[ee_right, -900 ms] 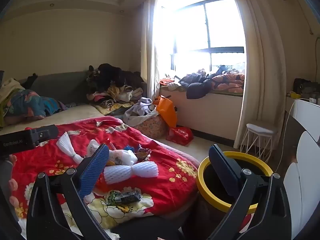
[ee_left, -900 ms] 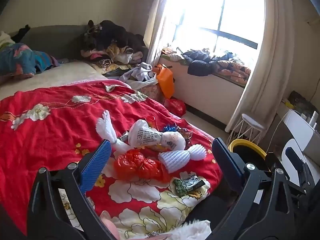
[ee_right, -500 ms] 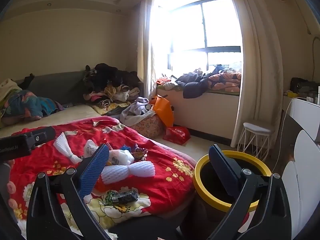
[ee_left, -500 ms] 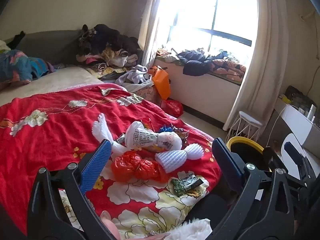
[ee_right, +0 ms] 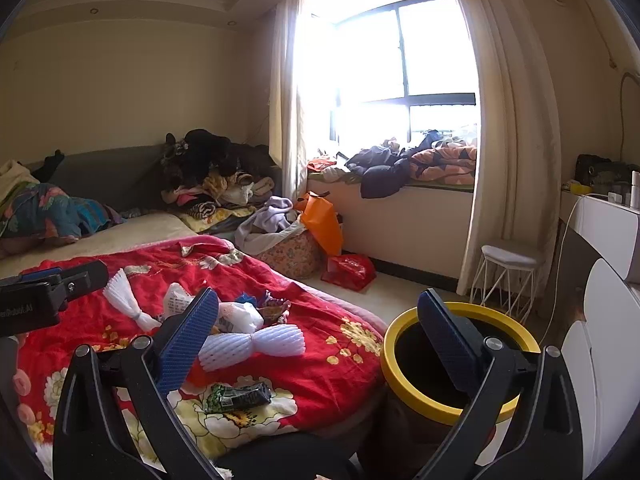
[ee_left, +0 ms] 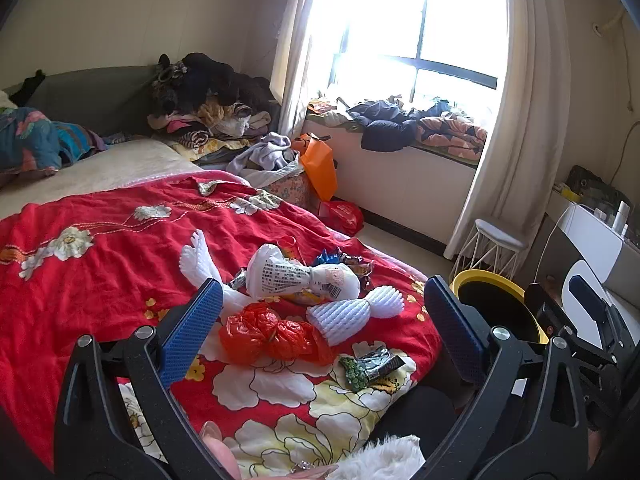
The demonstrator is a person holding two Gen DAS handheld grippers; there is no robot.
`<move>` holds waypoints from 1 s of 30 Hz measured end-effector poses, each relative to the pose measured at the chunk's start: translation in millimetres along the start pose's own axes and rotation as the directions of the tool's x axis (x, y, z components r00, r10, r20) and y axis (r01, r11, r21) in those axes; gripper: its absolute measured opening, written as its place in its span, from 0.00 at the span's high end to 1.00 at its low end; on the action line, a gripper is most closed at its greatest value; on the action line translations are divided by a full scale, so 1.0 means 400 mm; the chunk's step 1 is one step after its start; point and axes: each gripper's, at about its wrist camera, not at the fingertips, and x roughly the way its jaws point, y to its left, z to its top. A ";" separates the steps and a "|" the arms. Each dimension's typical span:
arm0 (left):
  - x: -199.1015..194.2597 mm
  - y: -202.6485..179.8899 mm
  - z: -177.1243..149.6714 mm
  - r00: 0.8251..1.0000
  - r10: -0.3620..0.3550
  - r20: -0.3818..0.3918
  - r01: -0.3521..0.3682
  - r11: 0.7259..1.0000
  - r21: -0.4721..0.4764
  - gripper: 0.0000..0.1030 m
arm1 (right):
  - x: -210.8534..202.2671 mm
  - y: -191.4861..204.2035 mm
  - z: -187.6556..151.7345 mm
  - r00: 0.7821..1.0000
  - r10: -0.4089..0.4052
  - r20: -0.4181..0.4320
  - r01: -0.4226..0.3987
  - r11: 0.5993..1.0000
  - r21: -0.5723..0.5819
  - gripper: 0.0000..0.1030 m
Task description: Collect trash
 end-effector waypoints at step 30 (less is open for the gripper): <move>0.000 -0.004 -0.004 1.000 -0.003 0.007 0.003 1.000 0.005 0.10 | -0.006 -0.001 0.005 1.000 0.001 0.000 -0.001 1.000 0.003 0.06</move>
